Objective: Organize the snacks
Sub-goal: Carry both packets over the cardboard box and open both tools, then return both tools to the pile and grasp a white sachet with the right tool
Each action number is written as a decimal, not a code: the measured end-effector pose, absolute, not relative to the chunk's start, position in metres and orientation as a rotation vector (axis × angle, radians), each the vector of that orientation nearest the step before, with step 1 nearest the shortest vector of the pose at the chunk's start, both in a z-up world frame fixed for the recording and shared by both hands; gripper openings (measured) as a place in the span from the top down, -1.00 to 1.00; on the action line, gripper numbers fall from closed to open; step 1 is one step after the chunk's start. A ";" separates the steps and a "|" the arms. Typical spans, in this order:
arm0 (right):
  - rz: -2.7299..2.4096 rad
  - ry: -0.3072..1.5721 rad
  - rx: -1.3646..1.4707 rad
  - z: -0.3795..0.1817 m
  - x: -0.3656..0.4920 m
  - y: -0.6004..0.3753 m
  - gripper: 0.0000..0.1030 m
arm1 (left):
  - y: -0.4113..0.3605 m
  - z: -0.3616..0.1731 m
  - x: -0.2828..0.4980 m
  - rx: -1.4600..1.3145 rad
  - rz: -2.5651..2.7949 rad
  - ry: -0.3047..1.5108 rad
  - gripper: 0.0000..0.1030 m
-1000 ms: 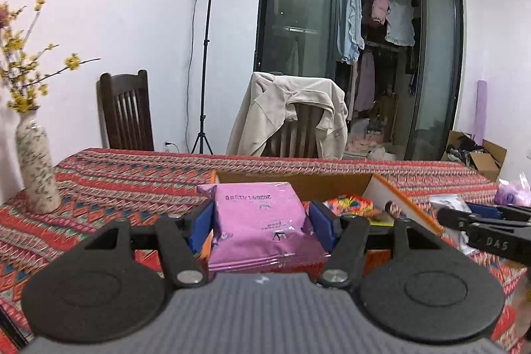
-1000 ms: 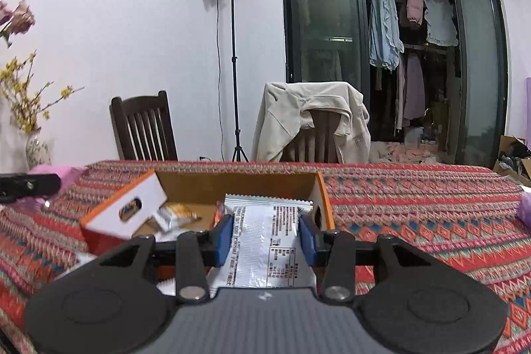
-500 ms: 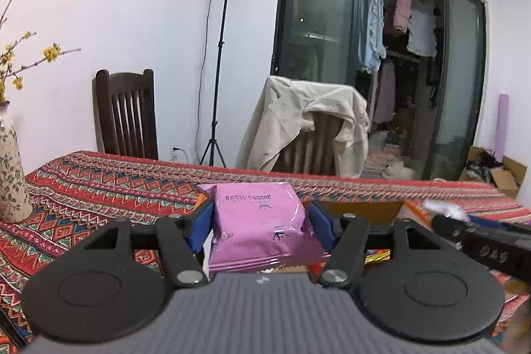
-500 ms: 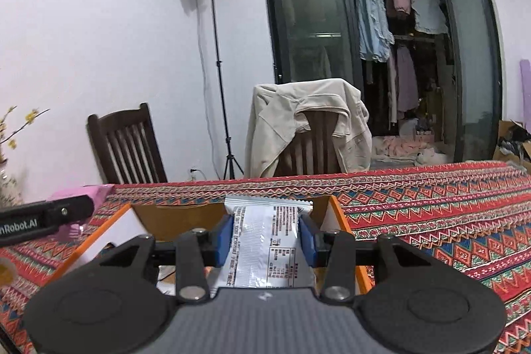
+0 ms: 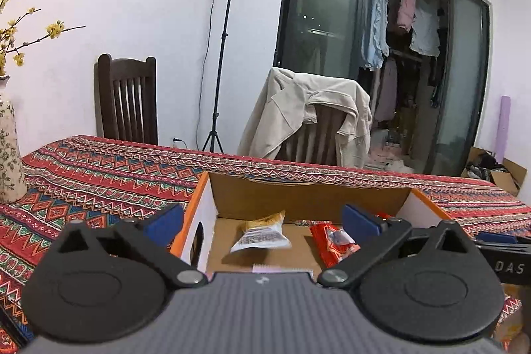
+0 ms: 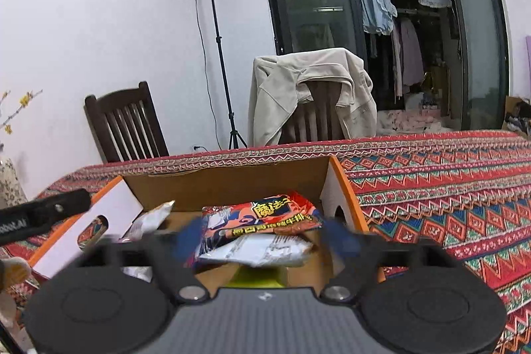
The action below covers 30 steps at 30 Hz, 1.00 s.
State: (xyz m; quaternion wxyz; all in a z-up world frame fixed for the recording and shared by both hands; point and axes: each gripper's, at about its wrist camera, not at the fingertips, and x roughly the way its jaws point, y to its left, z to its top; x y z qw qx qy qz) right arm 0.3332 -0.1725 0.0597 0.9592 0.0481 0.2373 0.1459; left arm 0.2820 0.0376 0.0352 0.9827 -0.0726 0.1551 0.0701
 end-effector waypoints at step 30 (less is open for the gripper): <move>0.281 0.464 -0.002 0.084 0.235 -0.187 -1.00 | 0.054 0.063 0.173 -0.182 0.153 0.343 -1.00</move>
